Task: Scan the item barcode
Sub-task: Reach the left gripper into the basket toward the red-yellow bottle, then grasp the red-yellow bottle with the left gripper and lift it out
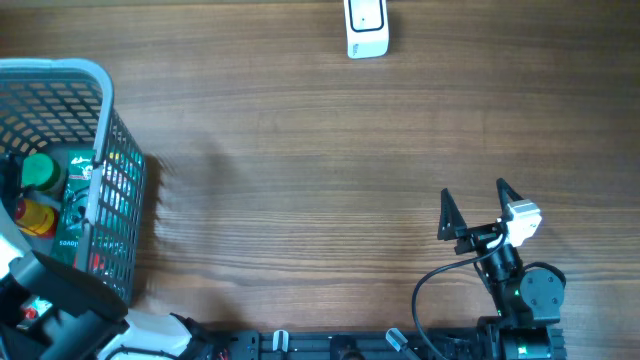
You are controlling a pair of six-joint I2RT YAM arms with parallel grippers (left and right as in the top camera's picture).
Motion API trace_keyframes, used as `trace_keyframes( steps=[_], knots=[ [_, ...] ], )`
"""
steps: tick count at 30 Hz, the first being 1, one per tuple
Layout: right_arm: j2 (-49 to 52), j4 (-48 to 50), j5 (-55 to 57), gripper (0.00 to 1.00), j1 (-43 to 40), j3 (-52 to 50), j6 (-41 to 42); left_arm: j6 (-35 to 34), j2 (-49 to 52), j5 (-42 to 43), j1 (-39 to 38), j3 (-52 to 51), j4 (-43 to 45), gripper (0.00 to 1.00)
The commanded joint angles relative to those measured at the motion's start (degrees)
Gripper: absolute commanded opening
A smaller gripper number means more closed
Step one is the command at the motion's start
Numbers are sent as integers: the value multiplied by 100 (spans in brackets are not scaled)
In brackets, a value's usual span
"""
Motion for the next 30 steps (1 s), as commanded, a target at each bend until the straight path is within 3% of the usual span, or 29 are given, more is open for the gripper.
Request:
trace_keyframes(
  steps=[1,3,6,8,12,18,24,30],
  knots=[
    [-33,31,94,100,28,-7,-61,-61,271,-94,57,44,31,97],
    [-33,31,94,100,28,-7,-61,-50,391,-94,55,44,31,86],
    [-33,31,94,100,28,-7,-61,-50,463,-94,55,44,33,79],
    [-33,31,94,100,28,-7,-61,-50,474,-94,55,44,33,63],
    [-33,31,94,100,28,-7,-61,-50,468,-94,55,44,31,42],
    [-33,31,94,100,28,-7,-61,-50,245,-90,55,70,33,35],
    [-33,31,94,100,28,-7,-63,-52,-446,24,55,109,94,33],
    [-33,31,94,100,28,-7,-59,-50,-1377,938,55,109,382,33]
  ],
)
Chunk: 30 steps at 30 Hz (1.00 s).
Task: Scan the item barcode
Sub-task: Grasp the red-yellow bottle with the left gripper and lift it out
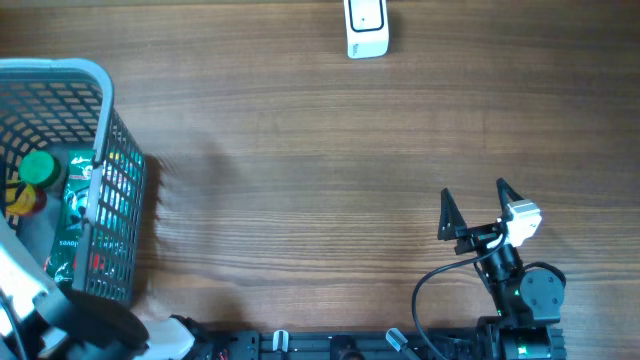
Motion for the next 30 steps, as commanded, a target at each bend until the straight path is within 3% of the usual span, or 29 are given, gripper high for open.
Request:
trace_keyframes(
  steps=[1,8,11,13,14,17,23,30],
  knots=[
    [-35,31,94,100,28,-7,-61,-7,-706,885,42,87,315,33],
    [-35,31,94,100,28,-7,-61,-79,-1971,3744,42,87,1580,36],
    [-35,31,94,100,28,-7,-61,-321,-2420,4496,-85,87,1928,36],
    [-35,31,94,100,28,-7,-63,-332,-2804,4861,-584,85,2013,36],
    [-35,31,94,100,28,-7,-61,-310,-2975,4857,-1259,85,1978,36],
    [-35,31,94,100,28,-7,-63,-4,-3023,4830,-2326,85,1818,36],
    [-35,31,94,100,28,-7,-61,848,-2507,3807,-4336,85,426,36],
    [-35,31,94,100,28,-7,-61,1241,-1473,2920,-5455,85,-356,35]
  ],
)
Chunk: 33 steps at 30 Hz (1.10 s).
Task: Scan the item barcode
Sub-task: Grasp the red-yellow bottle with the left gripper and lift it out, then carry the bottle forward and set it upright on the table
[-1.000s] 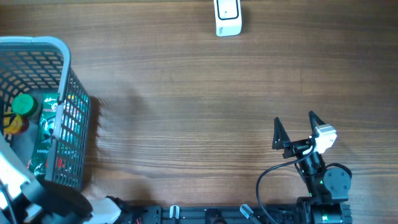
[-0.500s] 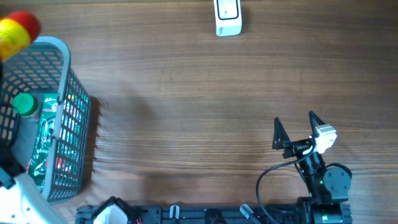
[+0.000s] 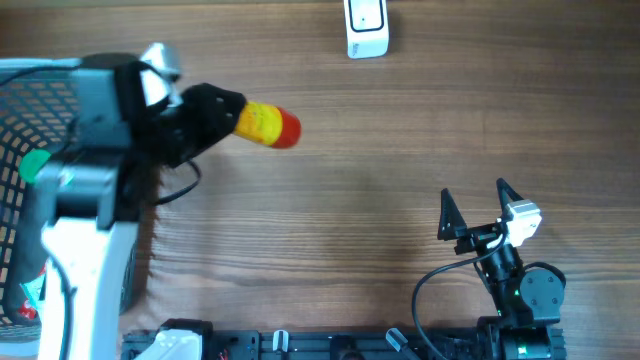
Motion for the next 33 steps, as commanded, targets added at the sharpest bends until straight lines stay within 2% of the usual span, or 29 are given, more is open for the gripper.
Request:
trace_keyframes(
  steps=[1,7,21,33],
  knots=[
    [-33,31,94,100,28,-7,-59,393,481,-501,-343,79,-90,35],
    [-33,31,94,100,28,-7,-61,398,935,-774,-345,79,-273,36],
    [-33,31,94,100,28,-7,-61,393,984,-2085,-345,66,-509,39],
    [-33,31,94,100,28,-7,-63,393,1224,-2124,-345,61,-1040,39]
  ],
)
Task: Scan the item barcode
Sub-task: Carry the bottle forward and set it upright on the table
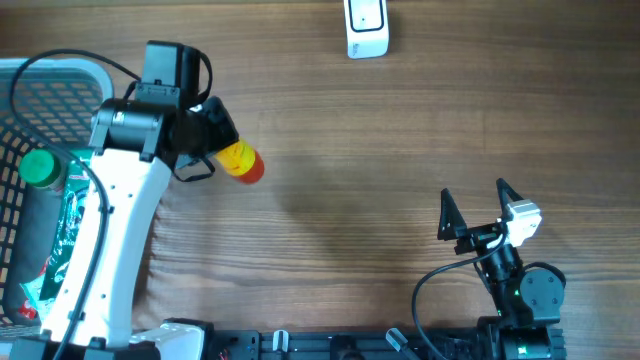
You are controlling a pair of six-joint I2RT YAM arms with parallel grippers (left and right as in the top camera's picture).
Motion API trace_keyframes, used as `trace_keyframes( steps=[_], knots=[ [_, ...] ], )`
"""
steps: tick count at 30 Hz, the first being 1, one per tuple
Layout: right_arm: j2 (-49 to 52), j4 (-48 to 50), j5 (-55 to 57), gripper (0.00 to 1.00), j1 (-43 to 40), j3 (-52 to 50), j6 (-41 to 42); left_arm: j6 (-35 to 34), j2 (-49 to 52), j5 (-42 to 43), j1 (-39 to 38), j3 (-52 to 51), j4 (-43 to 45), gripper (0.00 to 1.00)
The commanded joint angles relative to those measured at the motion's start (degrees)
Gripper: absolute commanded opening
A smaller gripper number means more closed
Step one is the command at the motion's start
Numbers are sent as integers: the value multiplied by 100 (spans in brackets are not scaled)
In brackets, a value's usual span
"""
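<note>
A yellow bottle with a red cap (241, 162) hangs over the table just right of the basket, with my left gripper (222, 145) shut on it. The white barcode scanner (366, 27) lies at the table's far edge, well away from the bottle. My right gripper (474, 201) rests open near the front right, with nothing between its fingers.
A grey mesh basket (60, 90) stands at the left and holds a green-capped item (38, 168) and a green packet (60, 250). My left arm (100, 250) reaches across the basket's right side.
My left gripper and the yellow bottle have moved down and a little left, closer to the basket. The bottle now looks shorter and tilted more. The right arm has not moved.
The yellow bottle lay in the basket beside the green-capped item, with my left arm low at the front left. Then my left gripper held it over the table right of the basket, and now it holds it lower, nearer the basket.
</note>
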Motion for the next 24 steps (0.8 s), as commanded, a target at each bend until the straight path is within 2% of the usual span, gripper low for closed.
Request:
trace_keyframes(
  steps=[1,4,9,20,24],
  knots=[
    [-33,31,94,100,28,-7,-61,83,50,-76,-22,63,-74,39],
    [-33,31,94,100,28,-7,-61,83,81,-76,-22,57,-229,39],
    [-33,31,94,100,28,-7,-63,87,297,-129,-131,52,96,38],
    [-33,31,94,100,28,-7,-61,83,1233,-990,-1034,52,811,38],
    [-33,31,94,100,28,-7,-61,37,1598,-997,-1215,52,863,38]
  ],
)
